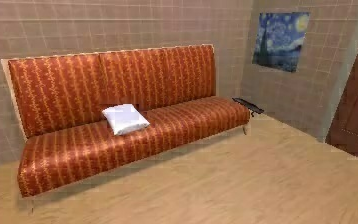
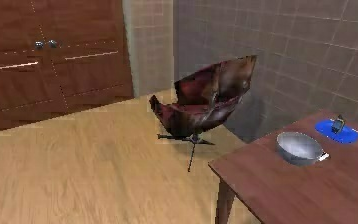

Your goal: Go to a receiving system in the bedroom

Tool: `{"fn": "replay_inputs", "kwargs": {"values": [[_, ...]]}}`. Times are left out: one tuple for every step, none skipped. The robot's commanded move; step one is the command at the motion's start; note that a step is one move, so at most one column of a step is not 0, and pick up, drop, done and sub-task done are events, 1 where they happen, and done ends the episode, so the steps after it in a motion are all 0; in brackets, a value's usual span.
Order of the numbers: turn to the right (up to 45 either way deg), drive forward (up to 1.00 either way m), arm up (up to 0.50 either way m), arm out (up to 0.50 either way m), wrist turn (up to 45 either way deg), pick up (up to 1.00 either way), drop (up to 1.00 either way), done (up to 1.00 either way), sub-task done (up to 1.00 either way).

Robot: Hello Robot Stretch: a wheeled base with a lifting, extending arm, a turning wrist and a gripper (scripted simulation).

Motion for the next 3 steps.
{"fn": "replay_inputs", "kwargs": {"values": [[-45.0,0.00,0.00,0.00,0.0,0.00,0.00,0.00,0.00],[-45.0,0.00,0.00,0.00,0.0,0.00,0.00,0.00,0.00],[-45.0,0.00,0.00,0.00,0.0,0.00,0.00,0.00,0.00]]}}
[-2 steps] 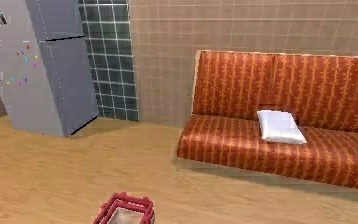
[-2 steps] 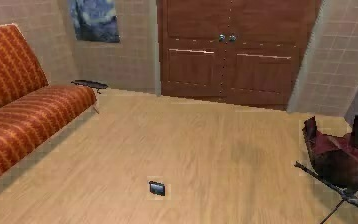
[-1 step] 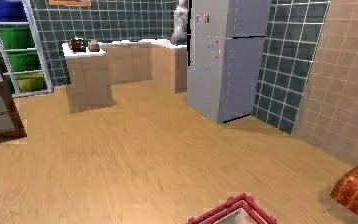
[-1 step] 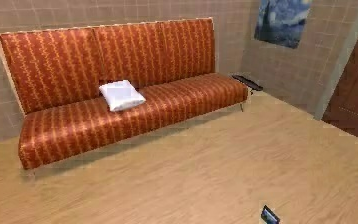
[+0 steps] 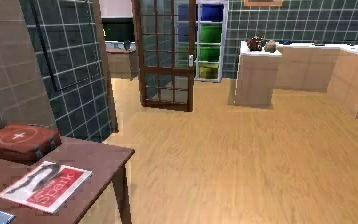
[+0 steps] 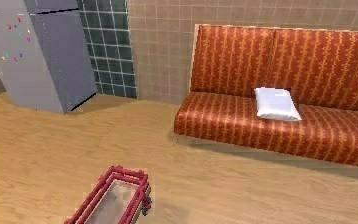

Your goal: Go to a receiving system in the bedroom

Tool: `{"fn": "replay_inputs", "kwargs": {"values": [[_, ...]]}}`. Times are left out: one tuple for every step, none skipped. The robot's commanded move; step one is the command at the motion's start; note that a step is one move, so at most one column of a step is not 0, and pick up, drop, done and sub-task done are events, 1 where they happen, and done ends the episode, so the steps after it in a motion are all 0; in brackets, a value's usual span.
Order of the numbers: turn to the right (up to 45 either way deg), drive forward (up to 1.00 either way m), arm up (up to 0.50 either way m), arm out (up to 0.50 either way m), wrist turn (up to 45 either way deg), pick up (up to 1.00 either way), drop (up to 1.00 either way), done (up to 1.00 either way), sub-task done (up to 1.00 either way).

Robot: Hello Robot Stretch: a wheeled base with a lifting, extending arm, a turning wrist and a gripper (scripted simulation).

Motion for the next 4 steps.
{"fn": "replay_inputs", "kwargs": {"values": [[-9.0,0.00,0.00,0.00,0.0,0.00,0.00,0.00,0.00],[0.0,0.30,0.00,0.00,0.0,0.00,0.00,0.00,0.00],[12.0,0.00,0.00,0.00,0.0,0.00,0.00,0.00,0.00],[0.0,0.75,0.00,0.00,0.0,0.00,0.00,0.00,0.00]]}}
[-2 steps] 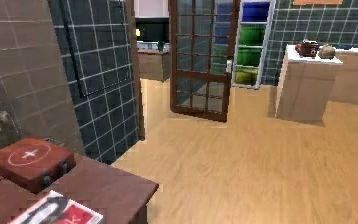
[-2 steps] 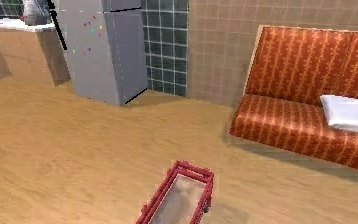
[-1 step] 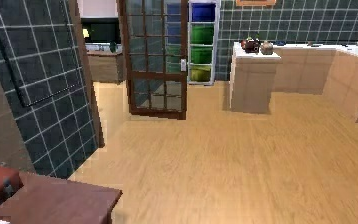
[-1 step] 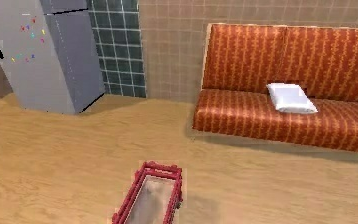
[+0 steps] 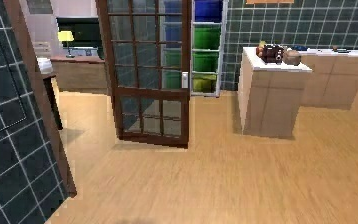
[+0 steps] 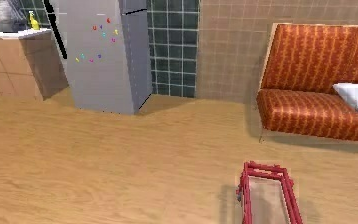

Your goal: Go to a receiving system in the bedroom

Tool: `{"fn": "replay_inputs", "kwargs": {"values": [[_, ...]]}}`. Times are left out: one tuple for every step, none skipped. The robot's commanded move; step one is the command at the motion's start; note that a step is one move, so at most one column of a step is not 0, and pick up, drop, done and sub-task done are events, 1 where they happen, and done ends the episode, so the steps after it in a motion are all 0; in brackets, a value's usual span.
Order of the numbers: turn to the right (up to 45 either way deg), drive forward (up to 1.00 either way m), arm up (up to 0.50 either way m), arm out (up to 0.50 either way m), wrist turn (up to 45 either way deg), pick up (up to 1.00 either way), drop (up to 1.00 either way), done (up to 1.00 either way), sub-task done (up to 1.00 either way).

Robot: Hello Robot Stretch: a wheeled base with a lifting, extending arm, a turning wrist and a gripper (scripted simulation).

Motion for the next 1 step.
{"fn": "replay_inputs", "kwargs": {"values": [[-6.0,0.00,0.00,0.00,0.0,0.00,0.00,0.00,0.00]]}}
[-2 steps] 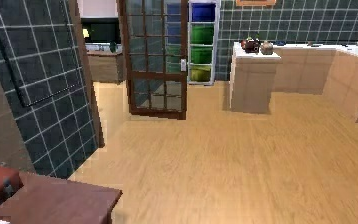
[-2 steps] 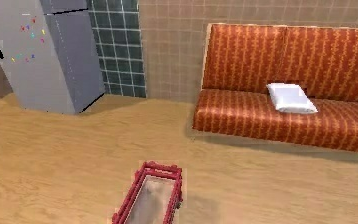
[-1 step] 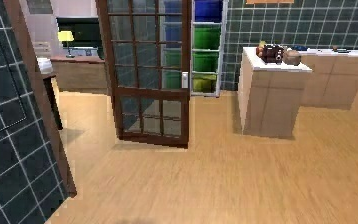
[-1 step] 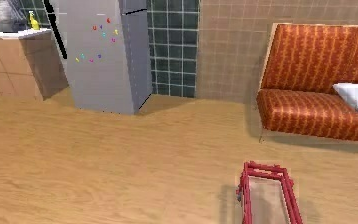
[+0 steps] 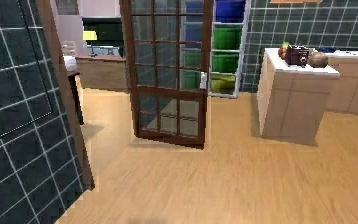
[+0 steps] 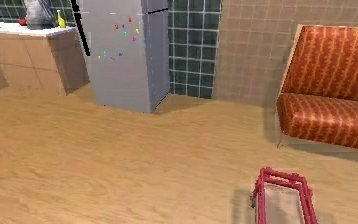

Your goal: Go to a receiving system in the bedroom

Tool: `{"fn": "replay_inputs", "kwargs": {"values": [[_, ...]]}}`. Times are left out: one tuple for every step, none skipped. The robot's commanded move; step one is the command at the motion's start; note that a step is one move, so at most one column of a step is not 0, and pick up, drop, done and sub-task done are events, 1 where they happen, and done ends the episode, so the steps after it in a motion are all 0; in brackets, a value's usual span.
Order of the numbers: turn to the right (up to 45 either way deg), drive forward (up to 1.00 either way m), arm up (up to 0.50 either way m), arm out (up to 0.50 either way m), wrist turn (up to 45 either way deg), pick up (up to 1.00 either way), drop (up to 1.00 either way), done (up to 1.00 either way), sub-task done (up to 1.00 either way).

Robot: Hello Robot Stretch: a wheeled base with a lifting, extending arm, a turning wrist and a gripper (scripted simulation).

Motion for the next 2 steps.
{"fn": "replay_inputs", "kwargs": {"values": [[0.0,1.00,0.00,0.00,0.0,0.00,0.00,0.00,0.00],[-6.0,0.00,0.00,0.00,0.0,0.00,0.00,0.00,0.00]]}}
